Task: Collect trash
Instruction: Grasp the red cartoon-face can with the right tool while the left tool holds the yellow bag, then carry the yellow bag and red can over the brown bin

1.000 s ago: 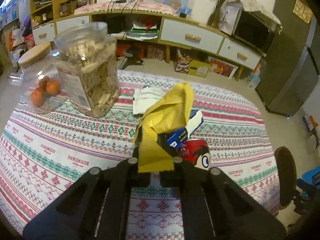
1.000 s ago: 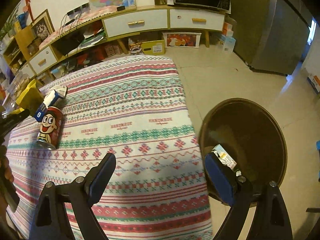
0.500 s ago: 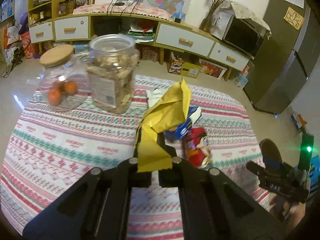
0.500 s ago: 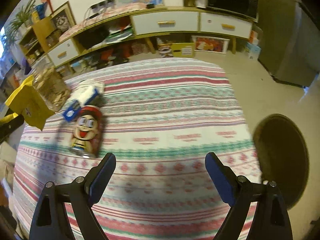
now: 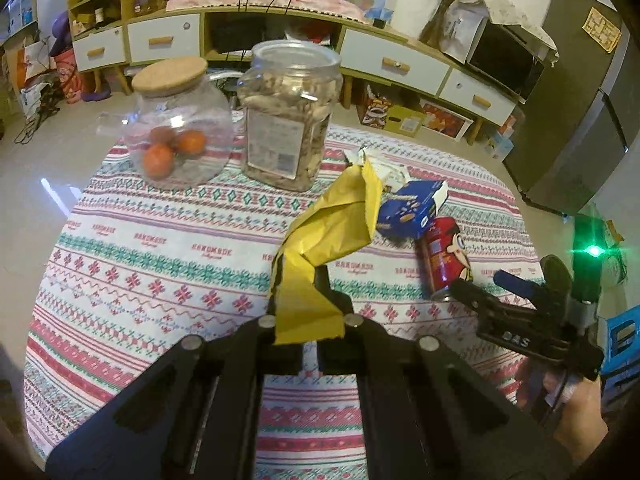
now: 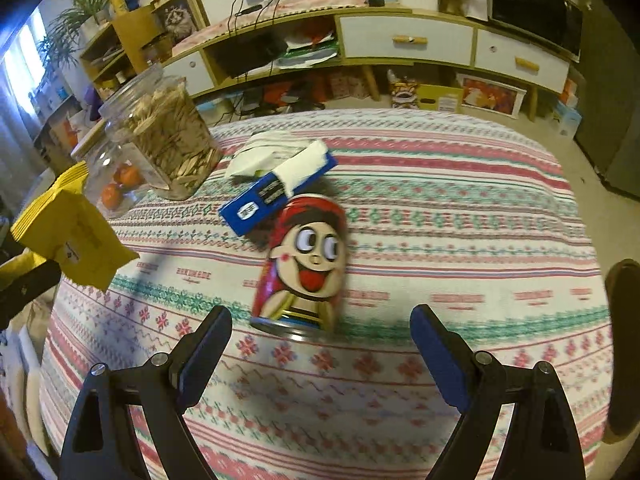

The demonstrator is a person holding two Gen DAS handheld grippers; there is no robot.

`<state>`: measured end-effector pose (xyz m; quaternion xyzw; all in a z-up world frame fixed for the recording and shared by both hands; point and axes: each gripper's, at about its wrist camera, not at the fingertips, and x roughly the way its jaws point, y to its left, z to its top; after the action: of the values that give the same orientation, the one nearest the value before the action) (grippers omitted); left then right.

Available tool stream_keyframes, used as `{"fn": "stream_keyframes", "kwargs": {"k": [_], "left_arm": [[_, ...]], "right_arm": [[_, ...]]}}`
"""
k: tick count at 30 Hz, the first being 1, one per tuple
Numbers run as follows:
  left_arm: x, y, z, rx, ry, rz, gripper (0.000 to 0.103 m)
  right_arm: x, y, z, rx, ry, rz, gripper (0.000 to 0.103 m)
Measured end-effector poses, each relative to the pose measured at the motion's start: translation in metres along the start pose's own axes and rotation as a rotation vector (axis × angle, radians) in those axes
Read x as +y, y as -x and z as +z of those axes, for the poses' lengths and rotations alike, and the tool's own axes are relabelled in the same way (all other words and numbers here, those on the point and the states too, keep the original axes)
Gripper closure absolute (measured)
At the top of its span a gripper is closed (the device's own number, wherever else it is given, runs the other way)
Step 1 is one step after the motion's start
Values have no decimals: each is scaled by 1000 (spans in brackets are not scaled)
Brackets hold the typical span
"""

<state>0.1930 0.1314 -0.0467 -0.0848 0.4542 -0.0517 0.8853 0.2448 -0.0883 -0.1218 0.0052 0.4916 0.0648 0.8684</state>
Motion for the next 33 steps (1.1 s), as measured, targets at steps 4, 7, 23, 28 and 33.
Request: {"fn": "stream_keyframes", "kwargs": {"k": [4, 7, 23, 28, 33], "left_arm": [[3, 1, -3, 8, -6, 4, 98], [3, 1, -3, 12, -9, 4, 98], [-35, 2, -8, 14, -69, -33, 98], [-53, 4, -11, 16, -98, -54, 98], [-75, 3, -14, 18, -133, -72, 98]], "right_arm": [[5, -14, 1, 2, 18, -7, 13], [7, -20, 0, 8, 32, 0, 29], [-16, 37, -5, -16, 55, 17, 48], [-32, 64, -11, -34, 59, 4, 48], [-49, 83, -17, -44, 60, -12, 49]]}}
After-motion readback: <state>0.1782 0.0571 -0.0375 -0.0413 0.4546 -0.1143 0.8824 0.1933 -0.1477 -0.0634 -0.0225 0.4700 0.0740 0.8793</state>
